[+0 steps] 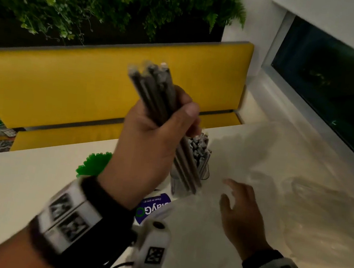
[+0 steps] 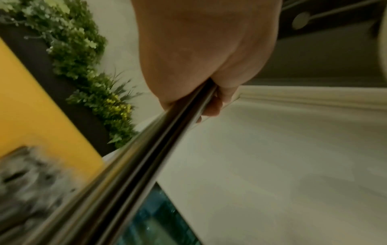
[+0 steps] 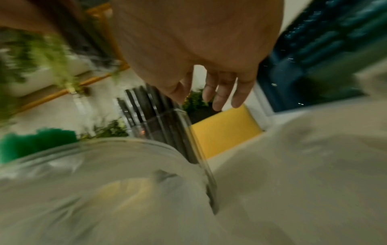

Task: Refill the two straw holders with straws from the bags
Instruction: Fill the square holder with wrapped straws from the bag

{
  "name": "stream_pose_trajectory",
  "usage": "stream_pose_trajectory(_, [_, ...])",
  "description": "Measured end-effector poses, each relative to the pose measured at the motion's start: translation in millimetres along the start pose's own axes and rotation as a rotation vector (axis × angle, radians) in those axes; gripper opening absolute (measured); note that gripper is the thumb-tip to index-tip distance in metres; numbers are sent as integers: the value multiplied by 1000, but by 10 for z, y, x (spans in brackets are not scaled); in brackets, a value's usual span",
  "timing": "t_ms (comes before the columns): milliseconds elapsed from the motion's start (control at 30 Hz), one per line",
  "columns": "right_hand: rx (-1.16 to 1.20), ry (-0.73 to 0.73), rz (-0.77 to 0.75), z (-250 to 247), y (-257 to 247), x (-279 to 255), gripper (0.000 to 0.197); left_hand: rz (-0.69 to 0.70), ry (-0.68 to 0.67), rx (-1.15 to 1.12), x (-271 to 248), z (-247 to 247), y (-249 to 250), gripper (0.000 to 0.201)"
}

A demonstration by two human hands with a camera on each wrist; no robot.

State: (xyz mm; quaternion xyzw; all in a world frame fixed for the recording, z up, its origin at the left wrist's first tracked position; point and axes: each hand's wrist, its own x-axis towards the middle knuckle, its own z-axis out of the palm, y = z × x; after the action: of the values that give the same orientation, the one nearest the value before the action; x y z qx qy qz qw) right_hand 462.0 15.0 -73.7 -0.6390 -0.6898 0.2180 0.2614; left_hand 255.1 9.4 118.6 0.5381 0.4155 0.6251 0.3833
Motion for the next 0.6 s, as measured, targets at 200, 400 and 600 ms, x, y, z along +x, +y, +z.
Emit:
stream_pose_trajectory(200, [-170, -73, -300, 86, -343, 318, 18, -116, 138, 148, 283, 265, -631, 36])
stream_pose_trajectory(400, [-193, -98, -307, 108, -321, 469, 17, -117, 175, 346, 425, 149, -1063, 30])
stream_pose_trajectory(600, [-292, -141, -299, 82, -346, 501, 21, -276, -186, 1039, 144, -59, -1400, 72])
